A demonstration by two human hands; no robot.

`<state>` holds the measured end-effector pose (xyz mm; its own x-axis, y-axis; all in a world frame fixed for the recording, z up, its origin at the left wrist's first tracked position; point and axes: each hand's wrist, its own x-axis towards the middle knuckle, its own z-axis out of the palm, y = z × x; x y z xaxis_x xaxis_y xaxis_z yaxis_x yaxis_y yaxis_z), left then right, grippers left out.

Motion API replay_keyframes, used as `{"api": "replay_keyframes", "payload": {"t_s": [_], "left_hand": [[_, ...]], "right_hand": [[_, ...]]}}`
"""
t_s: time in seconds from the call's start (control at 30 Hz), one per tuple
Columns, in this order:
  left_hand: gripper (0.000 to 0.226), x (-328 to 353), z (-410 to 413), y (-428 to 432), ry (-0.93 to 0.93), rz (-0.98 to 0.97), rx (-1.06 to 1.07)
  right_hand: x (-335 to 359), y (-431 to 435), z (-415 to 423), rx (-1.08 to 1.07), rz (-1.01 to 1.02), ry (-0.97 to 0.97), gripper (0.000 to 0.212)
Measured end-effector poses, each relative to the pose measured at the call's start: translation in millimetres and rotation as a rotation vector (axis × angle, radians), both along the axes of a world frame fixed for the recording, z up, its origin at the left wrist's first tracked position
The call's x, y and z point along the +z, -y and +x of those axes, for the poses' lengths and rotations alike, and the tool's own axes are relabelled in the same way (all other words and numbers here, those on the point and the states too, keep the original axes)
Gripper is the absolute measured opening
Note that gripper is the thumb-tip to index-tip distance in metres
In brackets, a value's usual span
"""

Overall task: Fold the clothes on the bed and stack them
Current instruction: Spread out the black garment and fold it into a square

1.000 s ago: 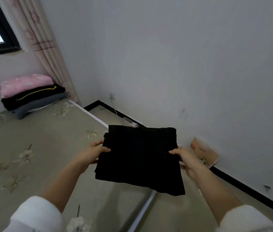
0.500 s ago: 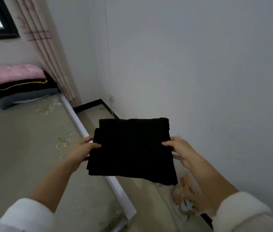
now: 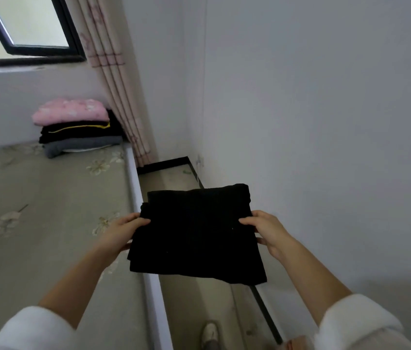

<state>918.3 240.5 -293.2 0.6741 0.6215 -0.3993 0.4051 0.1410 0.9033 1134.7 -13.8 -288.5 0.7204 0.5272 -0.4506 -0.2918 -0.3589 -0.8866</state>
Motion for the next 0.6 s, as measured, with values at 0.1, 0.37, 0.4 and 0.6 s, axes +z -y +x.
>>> {"api": "replay_keyframes", "payload": {"t_s": [0.1, 0.37, 0.4, 0.6], "left_hand": [[0.014, -6, 36, -31, 0.022, -0.014, 0.043], [0.015, 9, 125, -133, 0.062, -0.030, 0.137], [0.015, 13, 133, -146, 0.060, -0.026, 0.156], [0.015, 23, 173, -233, 0.035, 0.008, 0.285]], "right_hand": [[3, -40, 48, 0.031, -0.017, 0.034, 0.022], [13, -186, 166, 0.121, -0.039, 0.058, 0.020], [13, -205, 177, 0.127, -0.033, 0.045, 0.020], [6, -325, 232, 0.213, -0.004, 0.002, 0.021]]}}
